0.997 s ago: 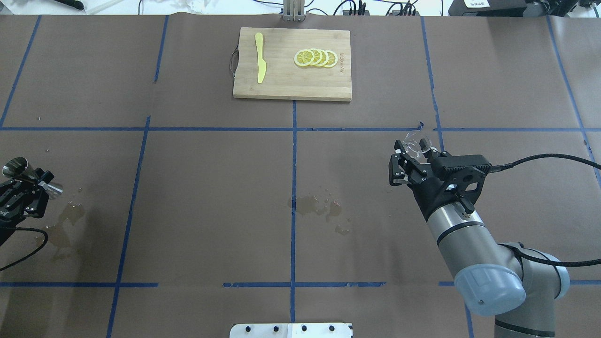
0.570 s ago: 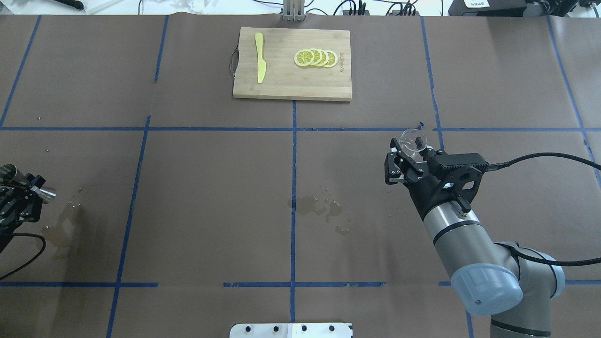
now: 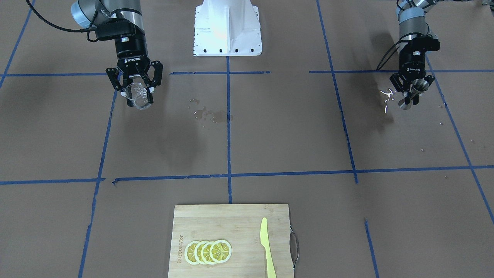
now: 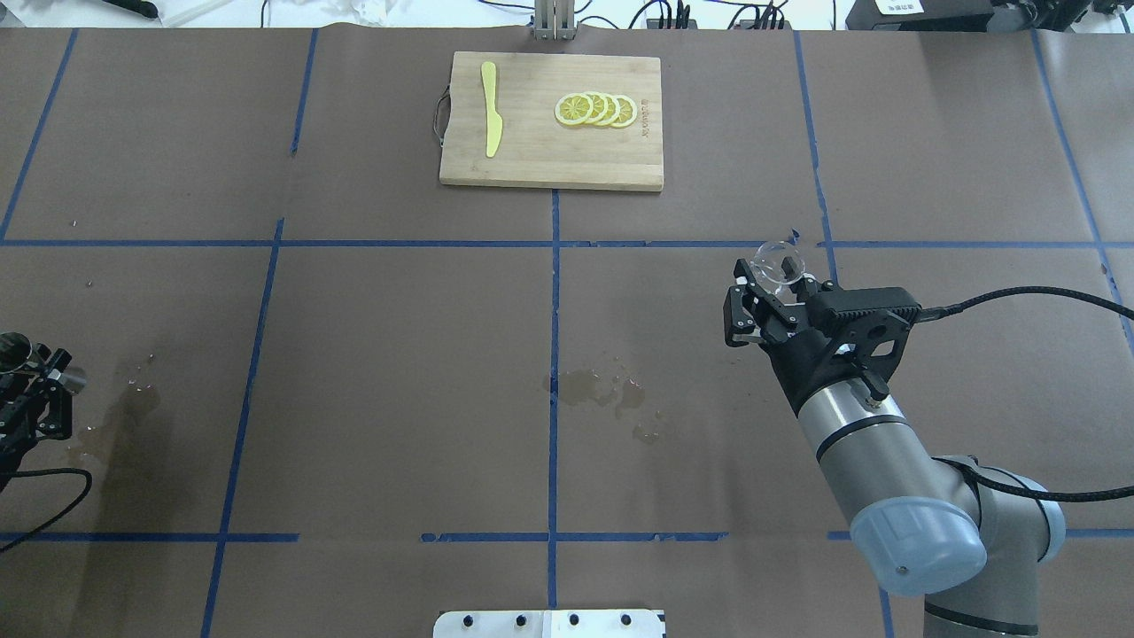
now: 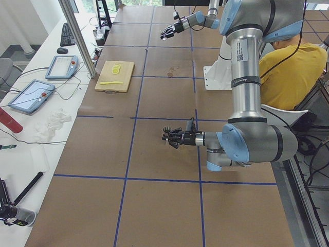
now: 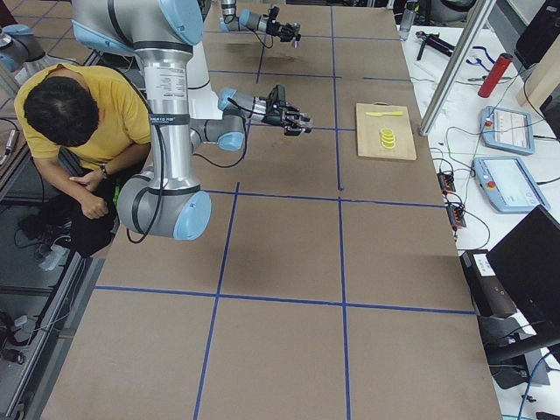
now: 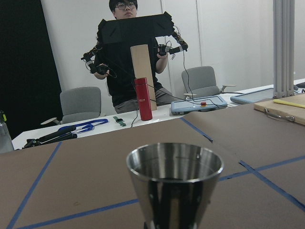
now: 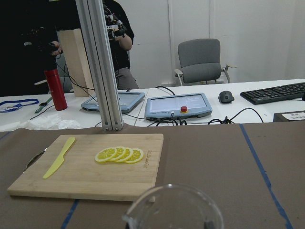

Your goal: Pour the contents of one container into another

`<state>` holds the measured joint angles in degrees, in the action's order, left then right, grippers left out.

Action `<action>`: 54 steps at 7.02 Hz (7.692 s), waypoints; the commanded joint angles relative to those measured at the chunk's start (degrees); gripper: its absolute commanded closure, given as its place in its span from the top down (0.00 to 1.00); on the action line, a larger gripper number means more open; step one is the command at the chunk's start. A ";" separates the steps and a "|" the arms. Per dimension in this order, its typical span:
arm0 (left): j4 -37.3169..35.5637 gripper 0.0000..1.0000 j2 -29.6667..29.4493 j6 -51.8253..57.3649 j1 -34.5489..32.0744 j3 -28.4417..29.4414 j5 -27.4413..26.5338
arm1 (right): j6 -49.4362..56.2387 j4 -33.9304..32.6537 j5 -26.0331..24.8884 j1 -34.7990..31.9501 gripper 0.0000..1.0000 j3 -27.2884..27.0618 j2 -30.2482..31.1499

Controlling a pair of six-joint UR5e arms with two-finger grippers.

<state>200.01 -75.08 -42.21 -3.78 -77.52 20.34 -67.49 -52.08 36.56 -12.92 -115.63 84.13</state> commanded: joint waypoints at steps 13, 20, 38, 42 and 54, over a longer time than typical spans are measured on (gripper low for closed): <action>0.73 0.00 -2.09 -7.18 7.91 2.46 -4.26 | -0.01 0.05 -0.09 0.00 0.00 -0.30 -0.02; 0.73 0.77 -2.00 -6.57 8.70 2.55 -2.86 | -0.10 0.05 -0.09 0.09 0.00 -0.30 -0.28; 11.25 1.00 -0.42 -6.74 24.44 5.43 -16.38 | -0.54 0.05 -0.18 0.09 0.00 -0.56 -0.28; 17.95 1.00 1.25 -6.66 24.44 9.23 -17.70 | -0.80 0.05 -0.18 0.09 0.00 -0.47 -0.28; 29.12 1.00 9.33 -6.39 11.83 10.29 -7.65 | -0.80 0.05 -0.44 0.17 0.00 -0.30 -0.19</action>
<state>229.09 -66.73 -48.68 13.85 -67.28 7.41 -68.29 -52.03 36.19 -12.76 -115.97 83.99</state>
